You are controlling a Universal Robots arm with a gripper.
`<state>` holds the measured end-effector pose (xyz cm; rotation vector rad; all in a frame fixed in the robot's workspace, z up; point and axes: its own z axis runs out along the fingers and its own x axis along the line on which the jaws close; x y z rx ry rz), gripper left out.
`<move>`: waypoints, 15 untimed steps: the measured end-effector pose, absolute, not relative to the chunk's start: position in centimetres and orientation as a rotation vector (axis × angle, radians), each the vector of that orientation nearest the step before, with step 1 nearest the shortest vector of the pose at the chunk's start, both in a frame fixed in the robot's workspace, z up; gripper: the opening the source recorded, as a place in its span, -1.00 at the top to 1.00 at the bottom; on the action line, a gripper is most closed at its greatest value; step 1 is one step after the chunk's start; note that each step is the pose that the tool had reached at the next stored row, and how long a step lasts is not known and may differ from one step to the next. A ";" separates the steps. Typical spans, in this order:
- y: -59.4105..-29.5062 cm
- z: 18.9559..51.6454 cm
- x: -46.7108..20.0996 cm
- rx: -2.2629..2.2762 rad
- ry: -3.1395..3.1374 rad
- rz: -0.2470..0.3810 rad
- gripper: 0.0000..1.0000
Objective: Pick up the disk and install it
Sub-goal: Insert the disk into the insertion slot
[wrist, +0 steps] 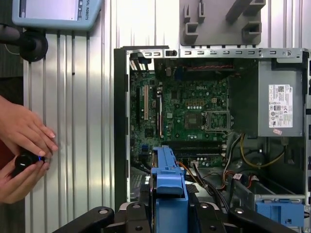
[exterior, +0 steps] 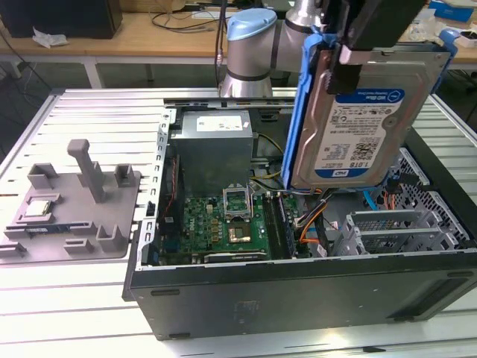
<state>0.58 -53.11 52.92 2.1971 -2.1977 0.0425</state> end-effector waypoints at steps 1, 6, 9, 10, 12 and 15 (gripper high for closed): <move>-53.1 52.9 0.9 2.198 -2.197 0.042 0.26; -53.1 52.8 2.4 2.200 -2.195 0.042 0.26; -53.1 52.7 3.2 2.201 -2.194 0.042 0.26; -53.0 52.7 3.5 2.201 -2.194 0.042 0.26; -53.0 52.7 4.2 2.202 -2.193 0.042 0.26; -53.0 52.6 5.2 2.204 -2.192 0.042 0.26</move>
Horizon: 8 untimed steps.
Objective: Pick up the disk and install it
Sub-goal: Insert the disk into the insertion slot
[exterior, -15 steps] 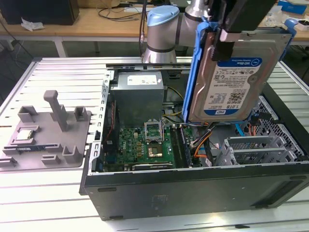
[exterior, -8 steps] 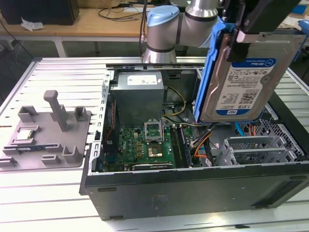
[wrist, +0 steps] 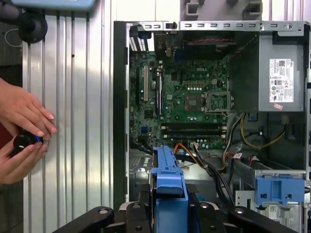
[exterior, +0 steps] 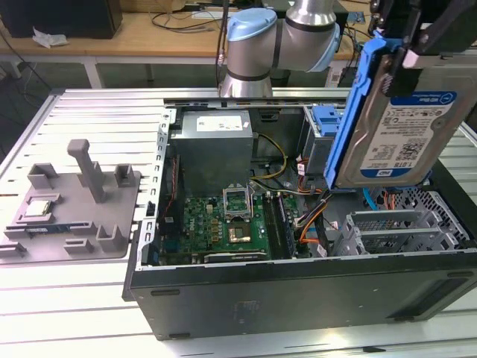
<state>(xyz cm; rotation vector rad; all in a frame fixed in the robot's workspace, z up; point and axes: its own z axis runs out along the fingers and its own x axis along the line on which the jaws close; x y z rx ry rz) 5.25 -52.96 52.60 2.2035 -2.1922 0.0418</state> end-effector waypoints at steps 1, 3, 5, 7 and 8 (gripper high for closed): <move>-52.9 52.6 5.6 2.204 -2.192 0.042 0.26; -52.9 52.5 6.4 2.205 -2.191 0.042 0.26; -52.9 52.4 7.4 2.206 -2.190 0.042 0.26; -52.9 52.4 8.3 2.207 -2.189 0.042 0.26; -52.9 52.3 8.6 2.207 -2.189 0.042 0.26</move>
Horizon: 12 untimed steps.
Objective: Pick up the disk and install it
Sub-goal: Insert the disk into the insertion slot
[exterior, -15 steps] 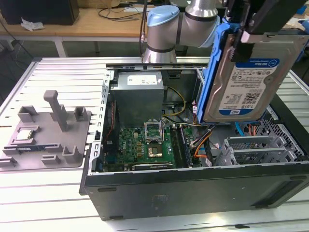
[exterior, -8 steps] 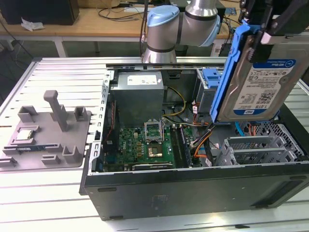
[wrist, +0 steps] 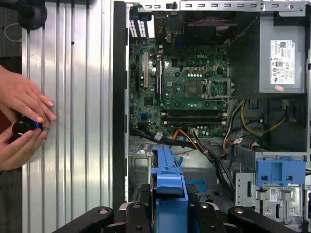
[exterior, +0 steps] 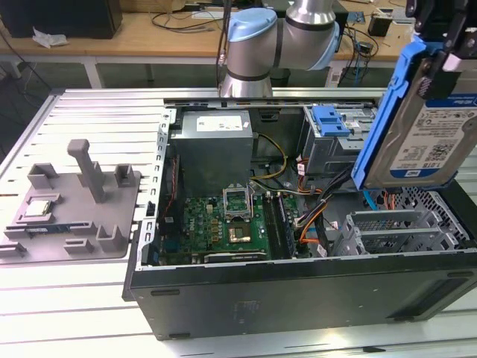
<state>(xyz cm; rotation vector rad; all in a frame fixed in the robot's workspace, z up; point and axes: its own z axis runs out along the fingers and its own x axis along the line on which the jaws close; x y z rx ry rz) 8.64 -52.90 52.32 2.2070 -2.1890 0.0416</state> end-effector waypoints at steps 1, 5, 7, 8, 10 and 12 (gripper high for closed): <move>-52.8 52.3 8.8 2.207 -2.189 0.042 0.26; -52.4 52.0 8.9 2.207 -2.189 0.041 0.26; -52.2 51.6 9.5 2.209 -2.191 0.038 0.26; -52.2 51.5 9.8 2.210 -2.192 0.035 0.26; -52.2 51.4 9.9 2.211 -2.193 0.033 0.26; -52.2 51.2 10.2 2.213 -2.195 0.030 0.26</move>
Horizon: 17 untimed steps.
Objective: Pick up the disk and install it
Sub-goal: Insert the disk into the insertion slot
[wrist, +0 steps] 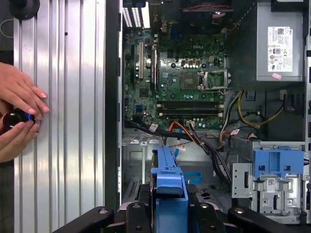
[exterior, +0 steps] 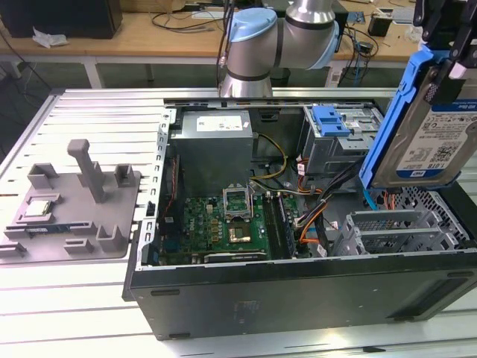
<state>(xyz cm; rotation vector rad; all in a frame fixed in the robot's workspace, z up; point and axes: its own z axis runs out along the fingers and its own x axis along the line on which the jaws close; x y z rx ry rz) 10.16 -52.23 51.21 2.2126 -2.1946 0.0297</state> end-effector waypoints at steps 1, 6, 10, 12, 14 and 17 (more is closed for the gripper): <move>-52.2 51.1 10.2 2.214 -2.196 0.026 0.26; -52.3 50.5 10.3 2.220 -2.198 0.018 0.26; -52.7 50.1 10.4 2.225 -2.202 0.009 0.26; -52.9 49.9 10.4 2.226 -2.203 0.005 0.26; -53.1 49.8 10.4 2.228 -2.205 0.001 0.26; -53.4 49.6 10.5 2.232 -2.209 -0.007 0.26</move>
